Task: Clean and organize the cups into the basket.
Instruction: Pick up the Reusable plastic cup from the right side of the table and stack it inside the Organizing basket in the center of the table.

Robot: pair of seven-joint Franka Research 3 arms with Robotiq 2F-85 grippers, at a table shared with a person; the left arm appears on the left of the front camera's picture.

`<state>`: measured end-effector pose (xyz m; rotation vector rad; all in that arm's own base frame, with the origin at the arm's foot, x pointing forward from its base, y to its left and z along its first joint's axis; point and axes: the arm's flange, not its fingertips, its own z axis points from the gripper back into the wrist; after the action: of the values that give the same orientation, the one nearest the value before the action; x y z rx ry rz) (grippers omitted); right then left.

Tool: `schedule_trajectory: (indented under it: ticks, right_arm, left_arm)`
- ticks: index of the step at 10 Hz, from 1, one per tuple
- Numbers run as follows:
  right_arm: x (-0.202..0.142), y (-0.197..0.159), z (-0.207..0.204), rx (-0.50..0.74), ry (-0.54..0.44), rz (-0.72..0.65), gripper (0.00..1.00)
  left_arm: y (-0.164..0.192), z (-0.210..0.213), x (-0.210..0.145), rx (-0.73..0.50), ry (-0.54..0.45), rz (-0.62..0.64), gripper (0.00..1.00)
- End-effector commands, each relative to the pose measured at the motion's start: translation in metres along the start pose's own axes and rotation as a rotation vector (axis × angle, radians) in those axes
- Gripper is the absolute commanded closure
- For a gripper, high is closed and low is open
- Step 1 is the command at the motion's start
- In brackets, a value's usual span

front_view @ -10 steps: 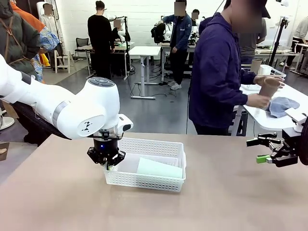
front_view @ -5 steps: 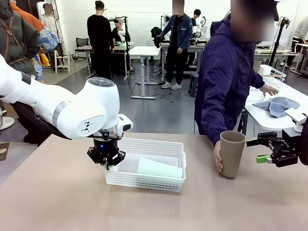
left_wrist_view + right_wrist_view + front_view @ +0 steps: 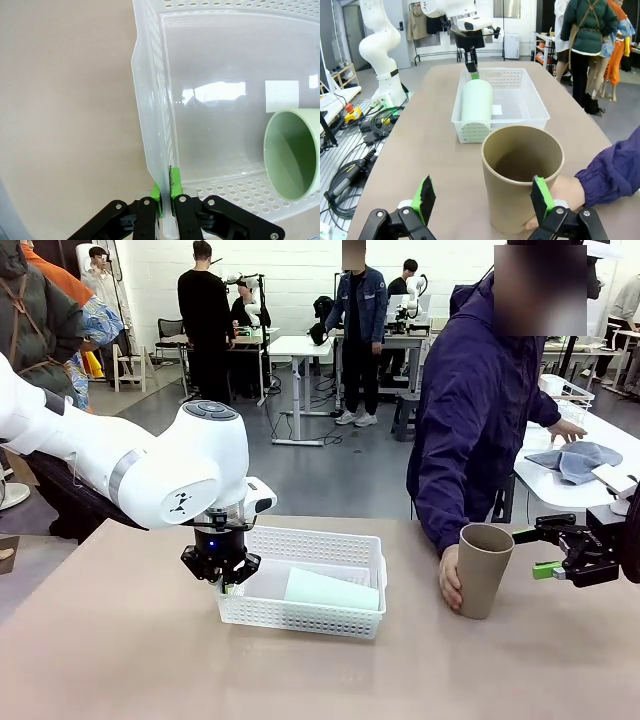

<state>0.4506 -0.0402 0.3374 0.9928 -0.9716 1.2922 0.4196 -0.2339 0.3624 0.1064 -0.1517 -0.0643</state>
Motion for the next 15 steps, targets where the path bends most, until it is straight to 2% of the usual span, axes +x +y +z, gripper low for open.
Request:
schedule_trajectory:
  ticks: [1, 7, 10, 15]
  right_arm:
    - [0.002, -0.002, -0.002, 0.002, 0.007, -0.014, 0.00]
    - [0.000, 0.000, 0.000, 0.000, 0.000, 0.000, 0.00]
    - [-0.040, -0.027, 0.030, -0.021, -0.059, 0.000, 0.00]
    - [-0.089, -0.051, -0.005, 0.111, -0.097, 0.009, 0.00]
  left_arm:
    - [0.000, -0.002, -0.001, 0.007, -0.002, -0.014, 1.00]
    - [0.000, -0.002, -0.001, 0.007, -0.002, -0.014, 1.00]
    - [0.000, -0.002, -0.001, 0.007, -0.002, -0.014, 1.00]
    - [0.000, -0.002, -0.001, 0.007, -0.002, -0.014, 1.00]
